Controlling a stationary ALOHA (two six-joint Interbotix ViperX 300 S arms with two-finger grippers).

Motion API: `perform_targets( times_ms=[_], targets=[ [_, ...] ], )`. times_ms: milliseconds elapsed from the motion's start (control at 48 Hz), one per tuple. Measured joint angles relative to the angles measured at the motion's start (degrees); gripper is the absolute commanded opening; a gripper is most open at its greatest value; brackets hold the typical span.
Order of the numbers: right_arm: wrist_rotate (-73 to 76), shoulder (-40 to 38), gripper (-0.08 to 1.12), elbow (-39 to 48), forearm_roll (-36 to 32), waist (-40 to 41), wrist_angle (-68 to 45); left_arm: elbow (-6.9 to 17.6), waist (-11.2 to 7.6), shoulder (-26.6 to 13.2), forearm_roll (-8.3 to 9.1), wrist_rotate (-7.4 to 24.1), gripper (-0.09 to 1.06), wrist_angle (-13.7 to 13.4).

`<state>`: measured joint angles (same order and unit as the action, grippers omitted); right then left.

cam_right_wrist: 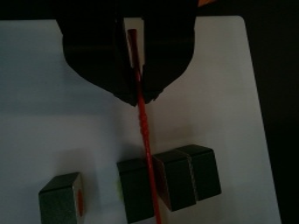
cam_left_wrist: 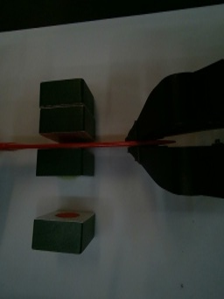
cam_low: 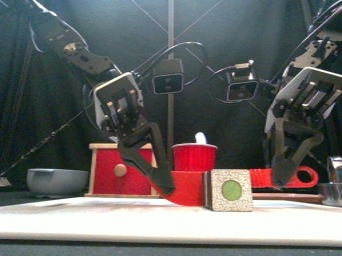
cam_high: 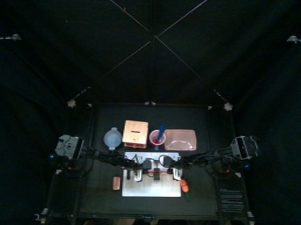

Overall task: Place sushi on board then cut the sushi with the knife then place the pieces on the plate
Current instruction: Cut the sushi into 4 pieces

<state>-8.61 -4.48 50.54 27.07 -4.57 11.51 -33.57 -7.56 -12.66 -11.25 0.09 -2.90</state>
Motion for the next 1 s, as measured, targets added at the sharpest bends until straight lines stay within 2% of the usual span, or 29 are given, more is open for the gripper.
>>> perform_targets(
  times_ms=[500,1000],
  targets=[
    [-0.2,0.1,0.32,0.0,-1.1,1.0,-0.1,0.1,1.41,0.0,1.14,0.1,0.36,0.1],
    [0.0,-1.0,0.32,-1.5,-1.1,1.0,1.3,0.3,1.49,1.1,1.76,0.2,0.36,-0.3]
  ],
)
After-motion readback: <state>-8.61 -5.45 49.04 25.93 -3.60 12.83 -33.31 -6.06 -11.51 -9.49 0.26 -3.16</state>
